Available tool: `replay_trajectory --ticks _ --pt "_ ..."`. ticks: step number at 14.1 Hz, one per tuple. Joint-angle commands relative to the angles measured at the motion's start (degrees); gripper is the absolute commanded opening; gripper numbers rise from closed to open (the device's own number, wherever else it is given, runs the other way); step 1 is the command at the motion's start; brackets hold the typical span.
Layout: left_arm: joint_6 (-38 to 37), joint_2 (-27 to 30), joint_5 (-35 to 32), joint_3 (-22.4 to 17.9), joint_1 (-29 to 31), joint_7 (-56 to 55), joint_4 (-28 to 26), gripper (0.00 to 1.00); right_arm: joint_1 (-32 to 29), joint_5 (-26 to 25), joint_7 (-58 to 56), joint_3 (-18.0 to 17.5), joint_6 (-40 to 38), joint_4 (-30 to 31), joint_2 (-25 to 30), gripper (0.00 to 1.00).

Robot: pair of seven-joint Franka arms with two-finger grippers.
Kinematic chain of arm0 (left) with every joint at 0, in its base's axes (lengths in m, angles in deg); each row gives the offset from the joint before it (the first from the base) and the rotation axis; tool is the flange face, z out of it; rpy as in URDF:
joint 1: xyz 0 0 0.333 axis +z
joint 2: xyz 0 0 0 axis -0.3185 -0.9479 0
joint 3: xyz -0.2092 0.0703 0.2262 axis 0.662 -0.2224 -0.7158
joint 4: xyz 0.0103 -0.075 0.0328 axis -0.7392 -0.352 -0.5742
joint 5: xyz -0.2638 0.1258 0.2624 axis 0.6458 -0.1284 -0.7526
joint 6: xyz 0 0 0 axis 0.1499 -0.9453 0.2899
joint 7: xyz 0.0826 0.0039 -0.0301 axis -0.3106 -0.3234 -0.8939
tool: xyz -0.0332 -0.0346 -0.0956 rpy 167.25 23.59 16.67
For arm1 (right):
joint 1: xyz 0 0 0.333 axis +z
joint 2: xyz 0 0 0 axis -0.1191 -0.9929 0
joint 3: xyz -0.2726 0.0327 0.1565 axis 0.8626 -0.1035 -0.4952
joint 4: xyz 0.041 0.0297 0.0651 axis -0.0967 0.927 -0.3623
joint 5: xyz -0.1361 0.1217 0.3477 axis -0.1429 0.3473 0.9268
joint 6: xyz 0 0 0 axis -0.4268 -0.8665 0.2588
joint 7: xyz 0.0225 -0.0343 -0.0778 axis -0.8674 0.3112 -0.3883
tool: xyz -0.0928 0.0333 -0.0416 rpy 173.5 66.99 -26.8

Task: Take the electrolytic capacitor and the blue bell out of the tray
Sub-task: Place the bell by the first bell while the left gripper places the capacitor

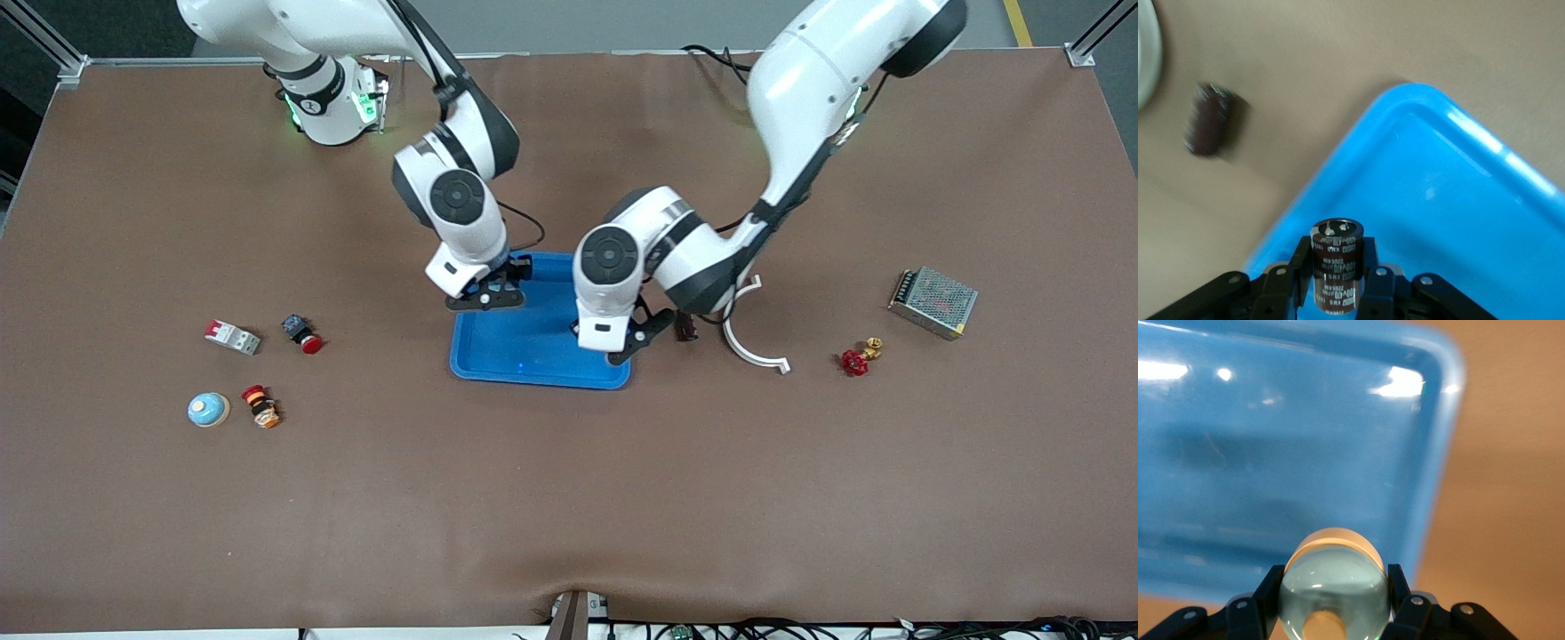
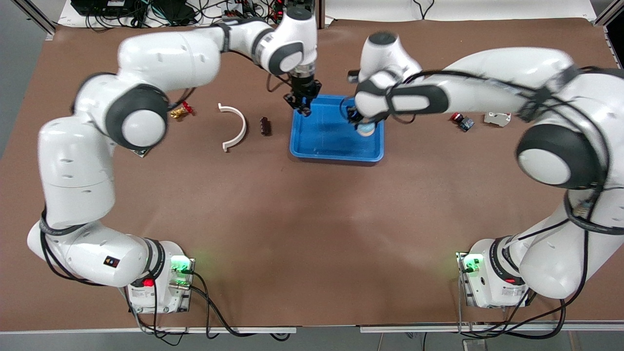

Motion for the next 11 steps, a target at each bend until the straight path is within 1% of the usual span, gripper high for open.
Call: replay_trajectory --ticks 1,3,5,6,10,11 --pt "5.39 13.41 0.05 3.30 7.66 11.89 -18.23 0.00 -9.00 -0.01 -13.60 -0.59 -8.96 2.91 9.63 0.18" --pt "9.35 19.05 0.05 3.83 11.19 19.45 -26.15 0.00 -15.40 -0.79 -24.67 -0.59 -13.80 4.92 14.99 0.18" --pt "11.56 23.27 0.05 3.84 14.61 27.18 -31.78 0.00 -21.30 -3.34 -33.38 -0.59 -15.58 7.99 19.04 0.18" --pt "12.17 24.68 0.05 3.84 16.20 30.09 -33.72 0.00 -24.11 -4.48 -36.99 -0.59 -15.41 10.10 20.80 0.18" --pt "21.39 29.34 0.05 3.84 22.00 41.60 -42.34 0.00 -33.70 -6.33 -49.57 -0.59 -15.06 15.29 24.06 0.18" --pt "22.71 29.88 0.05 3.84 23.84 44.33 -43.49 0.00 -35.20 -7.12 -51.51 -0.59 -14.53 16.26 24.33 0.19"
